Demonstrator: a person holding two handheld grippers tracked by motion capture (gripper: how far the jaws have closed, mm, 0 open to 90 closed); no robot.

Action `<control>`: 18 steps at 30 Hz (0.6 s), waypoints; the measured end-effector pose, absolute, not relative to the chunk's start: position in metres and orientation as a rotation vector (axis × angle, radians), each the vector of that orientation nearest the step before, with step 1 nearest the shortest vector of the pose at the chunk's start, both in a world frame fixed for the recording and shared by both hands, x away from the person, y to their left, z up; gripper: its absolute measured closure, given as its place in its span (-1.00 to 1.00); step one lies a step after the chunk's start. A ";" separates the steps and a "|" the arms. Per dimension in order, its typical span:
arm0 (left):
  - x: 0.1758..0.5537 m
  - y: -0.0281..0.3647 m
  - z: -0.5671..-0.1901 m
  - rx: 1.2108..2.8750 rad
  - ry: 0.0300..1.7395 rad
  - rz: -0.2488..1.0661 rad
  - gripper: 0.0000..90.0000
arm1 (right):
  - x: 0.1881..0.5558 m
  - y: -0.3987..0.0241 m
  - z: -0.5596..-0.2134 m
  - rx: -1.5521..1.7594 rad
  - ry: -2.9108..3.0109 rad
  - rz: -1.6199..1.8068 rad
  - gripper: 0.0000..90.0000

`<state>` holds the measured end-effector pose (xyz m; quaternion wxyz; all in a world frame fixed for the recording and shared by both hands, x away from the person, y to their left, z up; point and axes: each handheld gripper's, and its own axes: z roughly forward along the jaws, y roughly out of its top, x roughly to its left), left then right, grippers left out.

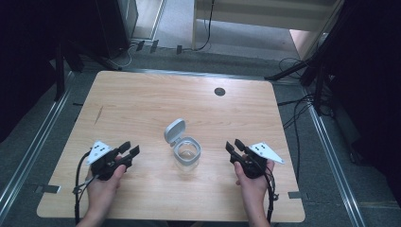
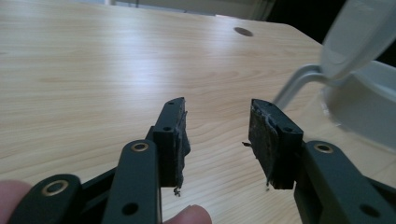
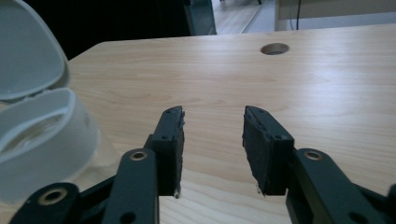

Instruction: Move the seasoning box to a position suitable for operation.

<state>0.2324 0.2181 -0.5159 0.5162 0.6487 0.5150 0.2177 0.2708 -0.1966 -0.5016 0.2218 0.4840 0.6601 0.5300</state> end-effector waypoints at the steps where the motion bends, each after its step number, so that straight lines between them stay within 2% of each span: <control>1: 0.234 0.210 -0.514 1.565 1.232 0.523 0.28 | 0.273 -0.191 -0.500 1.329 1.834 1.469 0.39; 7: 0.237 0.170 -0.511 1.588 1.194 0.397 0.49 | 0.281 -0.158 -0.500 1.253 1.927 1.524 0.65; 9: 0.235 0.161 -0.513 1.604 1.171 0.357 0.56 | 0.282 -0.149 -0.505 1.216 1.969 1.515 0.86; 11: 0.232 0.152 -0.514 1.630 1.154 0.349 0.71 | 0.283 -0.144 -0.508 1.201 2.003 1.510 1.00; 15: 0.230 0.139 -0.518 1.691 1.137 0.358 0.96 | 0.284 -0.140 -0.510 1.184 2.020 1.531 1.00; 18: 0.229 0.132 -0.519 1.715 1.123 0.349 1.00 | 0.284 -0.136 -0.509 1.147 2.029 1.523 1.00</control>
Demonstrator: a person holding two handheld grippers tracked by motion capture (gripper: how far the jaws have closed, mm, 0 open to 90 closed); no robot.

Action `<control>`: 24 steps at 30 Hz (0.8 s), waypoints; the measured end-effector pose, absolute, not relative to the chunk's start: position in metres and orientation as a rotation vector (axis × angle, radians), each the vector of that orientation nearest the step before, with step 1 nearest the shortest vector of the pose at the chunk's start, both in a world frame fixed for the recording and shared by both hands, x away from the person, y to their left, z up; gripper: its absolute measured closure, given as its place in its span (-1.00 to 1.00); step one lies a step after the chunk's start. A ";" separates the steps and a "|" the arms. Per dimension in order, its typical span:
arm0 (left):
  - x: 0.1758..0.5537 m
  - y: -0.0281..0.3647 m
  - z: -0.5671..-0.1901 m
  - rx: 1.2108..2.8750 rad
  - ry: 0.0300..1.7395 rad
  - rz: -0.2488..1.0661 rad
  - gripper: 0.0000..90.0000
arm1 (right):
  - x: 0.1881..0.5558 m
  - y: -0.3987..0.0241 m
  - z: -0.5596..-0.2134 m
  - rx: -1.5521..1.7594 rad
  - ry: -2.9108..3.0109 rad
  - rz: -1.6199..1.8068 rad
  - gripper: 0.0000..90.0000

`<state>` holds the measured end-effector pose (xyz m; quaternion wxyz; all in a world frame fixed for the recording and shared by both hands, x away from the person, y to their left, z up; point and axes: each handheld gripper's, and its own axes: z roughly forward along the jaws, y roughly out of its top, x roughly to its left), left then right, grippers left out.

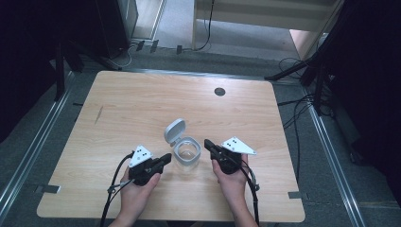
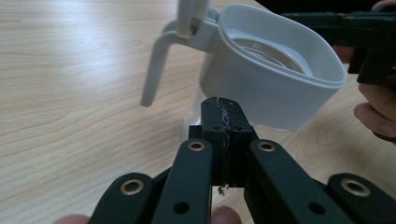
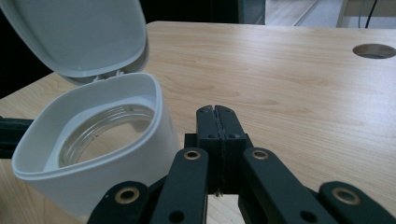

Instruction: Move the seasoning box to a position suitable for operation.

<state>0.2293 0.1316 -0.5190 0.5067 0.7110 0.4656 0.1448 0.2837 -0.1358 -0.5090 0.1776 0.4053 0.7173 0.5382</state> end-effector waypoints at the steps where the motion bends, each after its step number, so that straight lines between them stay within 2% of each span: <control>1: 0.229 0.130 -0.519 1.718 1.117 0.353 1.00 | 0.283 -0.135 -0.509 1.137 2.033 1.530 1.00; 9: 0.231 0.126 -0.514 1.725 1.108 0.379 0.99 | 0.278 -0.126 -0.513 1.114 2.065 1.510 1.00; 24: 0.238 0.148 -0.511 1.695 1.150 0.401 0.97 | 0.248 -0.103 -0.516 1.077 2.110 1.502 1.00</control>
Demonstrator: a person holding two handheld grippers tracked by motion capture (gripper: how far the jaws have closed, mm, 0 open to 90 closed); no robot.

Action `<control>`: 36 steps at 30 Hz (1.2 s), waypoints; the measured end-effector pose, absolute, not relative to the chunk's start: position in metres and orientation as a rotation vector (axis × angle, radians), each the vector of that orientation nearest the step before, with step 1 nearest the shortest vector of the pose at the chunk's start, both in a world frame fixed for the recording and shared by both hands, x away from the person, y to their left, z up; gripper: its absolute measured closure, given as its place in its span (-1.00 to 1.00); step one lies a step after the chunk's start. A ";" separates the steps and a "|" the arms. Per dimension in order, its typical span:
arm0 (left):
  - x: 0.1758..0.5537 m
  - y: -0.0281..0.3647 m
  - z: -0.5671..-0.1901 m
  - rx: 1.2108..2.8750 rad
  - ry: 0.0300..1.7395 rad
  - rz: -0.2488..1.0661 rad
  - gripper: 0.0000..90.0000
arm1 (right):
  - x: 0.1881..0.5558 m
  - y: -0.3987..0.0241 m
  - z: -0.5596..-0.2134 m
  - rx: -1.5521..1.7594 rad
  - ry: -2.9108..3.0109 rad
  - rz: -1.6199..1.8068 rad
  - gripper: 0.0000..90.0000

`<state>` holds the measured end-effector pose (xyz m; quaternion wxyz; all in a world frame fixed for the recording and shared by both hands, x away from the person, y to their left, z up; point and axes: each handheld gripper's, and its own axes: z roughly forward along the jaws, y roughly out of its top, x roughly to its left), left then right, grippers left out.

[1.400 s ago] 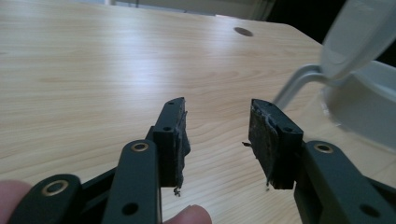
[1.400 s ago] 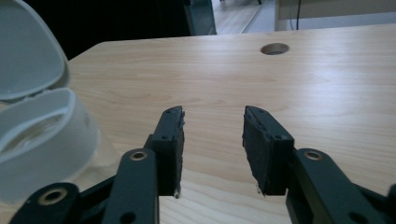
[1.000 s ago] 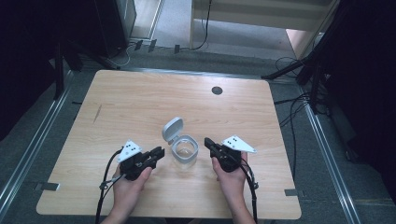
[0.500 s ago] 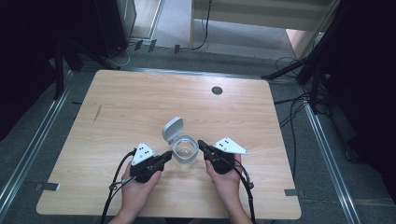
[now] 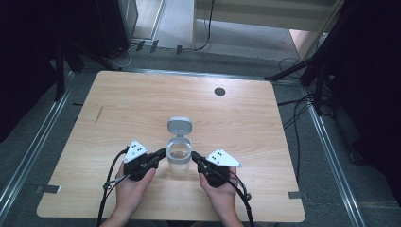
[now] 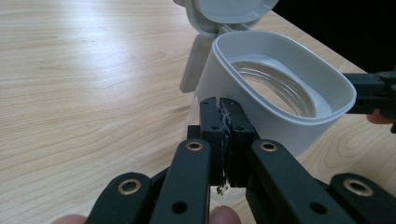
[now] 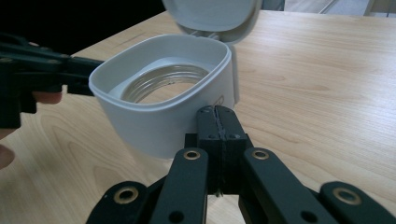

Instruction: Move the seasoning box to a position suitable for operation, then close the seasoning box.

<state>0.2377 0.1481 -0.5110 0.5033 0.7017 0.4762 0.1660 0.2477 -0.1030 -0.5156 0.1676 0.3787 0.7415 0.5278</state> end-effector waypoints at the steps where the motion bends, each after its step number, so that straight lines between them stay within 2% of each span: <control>1: 0.238 0.150 -0.511 1.691 1.152 0.399 0.97 | 0.247 -0.102 -0.516 1.079 2.112 1.503 1.00; 5: 0.239 0.153 -0.512 1.690 1.155 0.406 0.90 | 0.246 -0.100 -0.516 1.080 2.119 1.505 1.00; 6: 0.240 0.156 -0.513 1.682 1.157 0.400 0.81 | 0.247 -0.100 -0.516 1.074 2.123 1.508 1.00; 7: 0.240 0.161 -0.514 1.662 1.160 0.393 0.51 | 0.249 -0.104 -0.515 1.079 2.112 1.504 1.00; 8: 0.240 0.161 -0.514 1.662 1.160 0.393 0.37 | 0.249 -0.104 -0.515 1.079 2.112 1.504 1.00; 9: 0.240 0.168 -0.516 1.650 1.155 0.393 0.37 | 0.251 -0.106 -0.514 1.087 2.104 1.504 1.00; 10: 0.238 0.183 -0.520 1.619 1.169 0.408 0.07 | 0.256 -0.112 -0.511 1.101 2.088 1.506 1.00; 11: 0.238 0.183 -0.520 1.619 1.169 0.408 -0.03 | 0.259 -0.115 -0.509 1.109 2.084 1.506 1.00; 12: 0.237 0.200 -0.523 1.591 1.181 0.419 -0.15 | 0.262 -0.117 -0.508 1.113 2.085 1.505 1.00; 13: 0.237 0.200 -0.523 1.591 1.181 0.419 -0.24 | 0.262 -0.117 -0.508 1.113 2.085 1.505 1.00; 14: 0.235 0.223 -0.528 1.574 1.215 0.422 -0.32 | 0.268 -0.123 -0.505 1.128 2.080 1.500 1.00; 15: 0.235 0.223 -0.528 1.574 1.215 0.422 -0.40 | 0.268 -0.123 -0.505 1.128 2.080 1.500 1.00; 16: 0.234 0.239 -0.531 1.552 1.243 0.408 -0.40 | 0.270 -0.124 -0.505 1.138 2.072 1.502 0.99; 17: 0.232 0.251 -0.533 1.537 1.271 0.412 -0.60 | 0.276 -0.128 -0.501 1.121 2.063 1.509 0.99; 18: 0.228 0.276 -0.536 1.524 1.294 0.442 -0.64 | 0.279 -0.130 -0.498 1.116 2.054 1.517 0.99; 19: 0.228 0.276 -0.536 1.524 1.294 0.442 -0.68 | 0.279 -0.130 -0.498 1.116 2.054 1.517 0.99; 21: 0.220 0.309 -0.541 1.549 1.334 0.512 -0.70 | 0.288 -0.134 -0.489 1.118 2.035 1.514 0.98; 25: 0.209 0.332 -0.546 1.542 1.372 0.556 -0.70 | 0.298 -0.136 -0.481 1.137 2.008 1.512 0.98; 26: 0.203 0.341 -0.547 1.496 1.391 0.540 -0.70 | 0.304 -0.135 -0.477 1.126 1.999 1.503 0.98; 36: 0.206 0.338 -0.552 1.502 1.406 0.556 -0.70 | 0.331 -0.113 -0.462 1.131 2.019 1.519 0.98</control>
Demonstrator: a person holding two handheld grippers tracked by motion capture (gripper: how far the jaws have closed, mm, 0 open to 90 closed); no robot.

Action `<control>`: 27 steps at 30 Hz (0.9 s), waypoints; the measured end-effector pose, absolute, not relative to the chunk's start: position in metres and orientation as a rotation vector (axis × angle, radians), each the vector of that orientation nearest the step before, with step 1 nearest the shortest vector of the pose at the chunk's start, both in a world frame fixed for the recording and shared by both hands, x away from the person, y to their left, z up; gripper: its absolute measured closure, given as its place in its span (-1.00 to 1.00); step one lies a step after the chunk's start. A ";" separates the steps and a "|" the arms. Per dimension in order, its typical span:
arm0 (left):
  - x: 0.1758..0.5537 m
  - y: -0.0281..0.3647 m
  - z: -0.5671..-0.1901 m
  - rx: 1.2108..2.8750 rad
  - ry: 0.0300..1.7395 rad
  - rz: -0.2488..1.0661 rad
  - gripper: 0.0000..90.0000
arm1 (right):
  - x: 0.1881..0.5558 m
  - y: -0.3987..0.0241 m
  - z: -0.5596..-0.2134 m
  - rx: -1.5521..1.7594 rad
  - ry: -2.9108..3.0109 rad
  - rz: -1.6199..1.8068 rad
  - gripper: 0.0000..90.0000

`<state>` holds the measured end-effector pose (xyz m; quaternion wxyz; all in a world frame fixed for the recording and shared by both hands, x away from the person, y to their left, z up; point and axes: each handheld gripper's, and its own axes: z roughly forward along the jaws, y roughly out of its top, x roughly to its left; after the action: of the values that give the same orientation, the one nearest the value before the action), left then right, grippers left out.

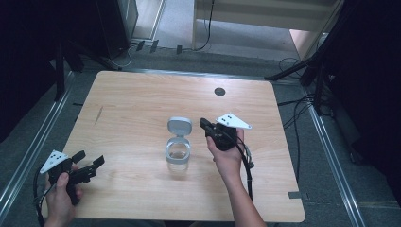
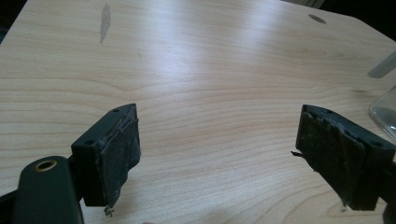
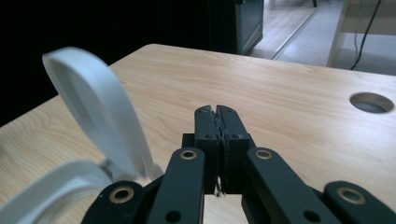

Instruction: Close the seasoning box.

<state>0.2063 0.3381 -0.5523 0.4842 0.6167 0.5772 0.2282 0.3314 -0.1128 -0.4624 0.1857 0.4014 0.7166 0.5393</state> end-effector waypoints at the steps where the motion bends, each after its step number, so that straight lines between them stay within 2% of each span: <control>1: 0.206 0.338 -0.552 1.507 1.405 0.555 -0.70 | 0.337 -0.106 -0.458 1.122 2.027 1.521 0.98; 11: 0.210 0.334 -0.553 1.546 1.406 0.547 -0.70 | 0.349 -0.090 -0.446 1.101 2.053 1.577 0.98; 18: 0.210 0.336 -0.553 1.537 1.406 0.533 -0.70 | 0.325 -0.094 -0.442 1.022 2.119 1.613 0.95; 27: 0.211 0.334 -0.553 1.549 1.414 0.538 -0.70 | 0.299 -0.123 -0.446 1.015 2.094 1.604 0.90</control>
<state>0.2112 0.3342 -0.5533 0.4688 0.6319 0.5768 0.2195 0.2992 -0.1233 -0.4458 0.1570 0.3546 0.7317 0.5605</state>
